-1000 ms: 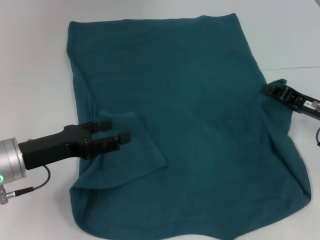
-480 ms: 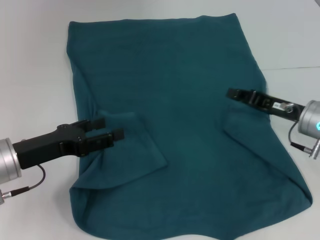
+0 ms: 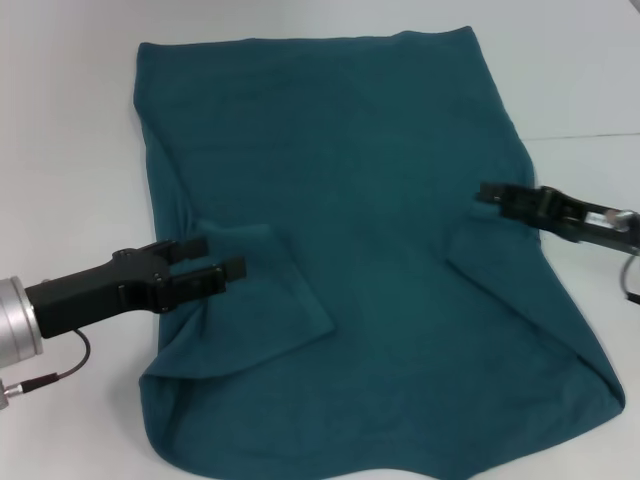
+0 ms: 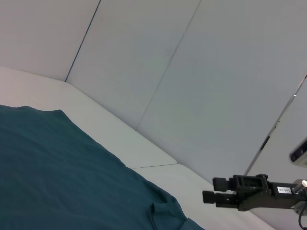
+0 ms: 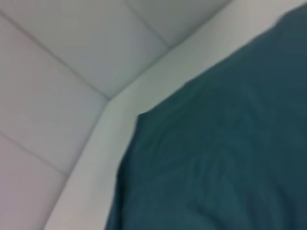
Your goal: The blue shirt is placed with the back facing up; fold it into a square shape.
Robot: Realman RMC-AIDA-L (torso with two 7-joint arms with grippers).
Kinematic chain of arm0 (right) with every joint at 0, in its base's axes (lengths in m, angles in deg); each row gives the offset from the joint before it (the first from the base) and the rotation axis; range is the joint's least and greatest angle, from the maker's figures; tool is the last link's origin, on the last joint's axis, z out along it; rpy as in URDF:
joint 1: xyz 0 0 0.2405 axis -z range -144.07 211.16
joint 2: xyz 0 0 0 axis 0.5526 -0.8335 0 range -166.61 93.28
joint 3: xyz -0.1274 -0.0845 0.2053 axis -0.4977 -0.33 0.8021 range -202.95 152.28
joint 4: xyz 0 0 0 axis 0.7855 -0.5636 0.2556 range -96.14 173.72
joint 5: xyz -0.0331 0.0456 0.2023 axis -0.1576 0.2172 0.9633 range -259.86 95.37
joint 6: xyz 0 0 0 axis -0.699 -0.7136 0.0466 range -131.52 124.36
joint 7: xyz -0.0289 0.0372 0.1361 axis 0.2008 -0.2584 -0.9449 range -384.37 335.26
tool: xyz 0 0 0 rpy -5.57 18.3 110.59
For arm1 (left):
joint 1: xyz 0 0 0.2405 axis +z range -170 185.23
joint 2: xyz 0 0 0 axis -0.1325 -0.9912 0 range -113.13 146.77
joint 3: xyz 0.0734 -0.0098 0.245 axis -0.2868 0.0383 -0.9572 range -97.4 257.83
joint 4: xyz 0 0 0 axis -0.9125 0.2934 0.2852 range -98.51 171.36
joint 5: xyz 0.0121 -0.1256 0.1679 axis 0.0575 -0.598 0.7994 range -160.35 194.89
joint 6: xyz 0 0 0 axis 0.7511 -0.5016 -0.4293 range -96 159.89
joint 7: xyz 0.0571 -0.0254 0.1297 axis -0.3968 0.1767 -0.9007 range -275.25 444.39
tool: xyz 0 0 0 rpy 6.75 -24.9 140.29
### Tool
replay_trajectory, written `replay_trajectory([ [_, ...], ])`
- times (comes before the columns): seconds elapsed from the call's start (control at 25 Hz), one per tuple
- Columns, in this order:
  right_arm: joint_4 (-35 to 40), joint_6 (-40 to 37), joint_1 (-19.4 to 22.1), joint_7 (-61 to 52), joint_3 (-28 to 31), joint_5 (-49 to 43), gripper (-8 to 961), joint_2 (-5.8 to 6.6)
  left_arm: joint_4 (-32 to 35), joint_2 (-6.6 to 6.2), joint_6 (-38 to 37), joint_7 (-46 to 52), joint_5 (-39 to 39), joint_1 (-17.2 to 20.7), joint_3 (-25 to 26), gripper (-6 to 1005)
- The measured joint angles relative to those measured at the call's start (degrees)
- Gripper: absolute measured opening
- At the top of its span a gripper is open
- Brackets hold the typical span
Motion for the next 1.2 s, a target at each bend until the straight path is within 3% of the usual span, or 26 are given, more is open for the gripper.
replay_trajectory([
  [0.28, 0.7, -0.6, 3.4, -2.4, 0.1, -0.1, 694, 2.98, -0.4, 0.00, 0.1, 0.1, 0.4, -0.4, 0.0, 875],
  [0.56, 0.9, -6.7, 4.7, -1.7, 0.2, -0.7, 696, 4.77, -0.1, -0.06, 1.4, 2.0, 0.7, 0.3, 0.0, 875],
  [0.88, 3.0, -11.3, 5.9, -2.0, 0.5, -0.7, 698, 4.80, 1.4, -0.09, 0.6, 2.3, 0.6, 2.1, 0.2, 874],
  [1.2, 3.2, -12.7, 5.8, -3.4, 0.5, -0.7, 699, 5.72, 1.6, -0.09, 0.2, 2.3, 0.3, 2.5, 1.7, 875],
])
